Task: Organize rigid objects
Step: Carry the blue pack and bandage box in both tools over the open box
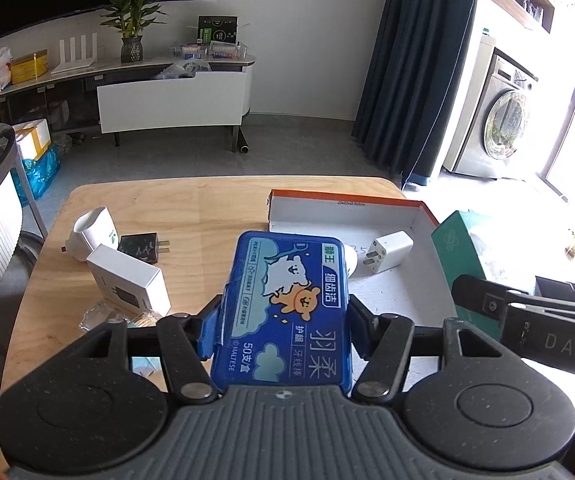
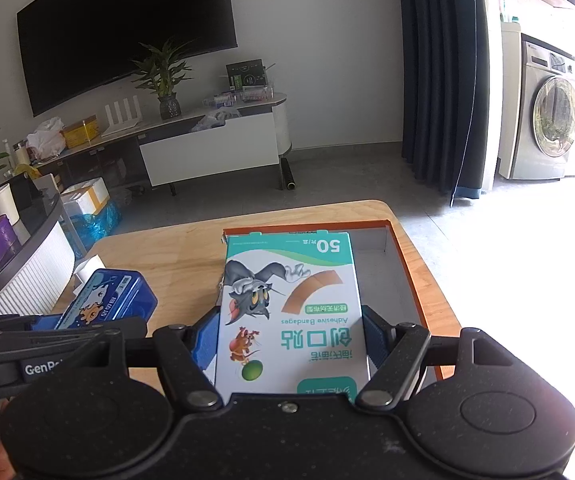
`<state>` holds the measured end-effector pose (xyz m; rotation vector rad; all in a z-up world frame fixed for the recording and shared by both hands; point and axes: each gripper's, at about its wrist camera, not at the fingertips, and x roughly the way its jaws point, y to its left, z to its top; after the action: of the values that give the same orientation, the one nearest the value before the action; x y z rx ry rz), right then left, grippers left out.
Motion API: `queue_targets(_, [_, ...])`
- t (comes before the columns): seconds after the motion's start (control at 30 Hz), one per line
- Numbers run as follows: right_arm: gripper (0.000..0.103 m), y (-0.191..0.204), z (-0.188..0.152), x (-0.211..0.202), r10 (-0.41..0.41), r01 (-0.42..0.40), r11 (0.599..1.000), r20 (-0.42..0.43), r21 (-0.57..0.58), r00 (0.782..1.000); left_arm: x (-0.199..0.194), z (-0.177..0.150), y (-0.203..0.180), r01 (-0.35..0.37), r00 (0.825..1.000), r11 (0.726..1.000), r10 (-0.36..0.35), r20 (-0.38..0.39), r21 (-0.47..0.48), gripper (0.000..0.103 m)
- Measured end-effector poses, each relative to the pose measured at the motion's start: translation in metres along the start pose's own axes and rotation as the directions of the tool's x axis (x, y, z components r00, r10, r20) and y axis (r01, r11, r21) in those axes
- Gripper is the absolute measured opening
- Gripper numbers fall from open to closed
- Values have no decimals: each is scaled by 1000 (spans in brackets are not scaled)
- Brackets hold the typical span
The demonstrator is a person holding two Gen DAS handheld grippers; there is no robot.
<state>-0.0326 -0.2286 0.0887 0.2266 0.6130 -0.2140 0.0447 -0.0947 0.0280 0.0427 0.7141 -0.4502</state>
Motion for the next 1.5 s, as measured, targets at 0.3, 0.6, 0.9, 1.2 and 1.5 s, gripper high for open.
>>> queue_targets(0.3, [84, -13, 0, 1, -25, 25, 1000, 4, 16, 1000, 6, 0, -10, 31, 999, 999, -30, -10, 25, 62])
queue_targets(0.6, [84, -26, 2, 0, -42, 42, 999, 13, 35, 999, 12, 0, -21, 48, 999, 998, -48, -22, 37, 62])
queue_targets(0.9, [84, -34, 4, 4, -61, 60, 997, 13, 54, 998, 19, -1, -33, 68, 997, 996, -66, -39, 60, 62])
queue_targets(1.2, [84, -41, 5, 9, -73, 72, 995, 13, 62, 997, 24, -2, -40, 78, 996, 994, -74, -50, 74, 62])
queue_targets(1.5, [84, -43, 5, 14, -76, 75, 995, 8, 62, 997, 32, -3, -45, 92, 994, 992, -86, -65, 85, 62])
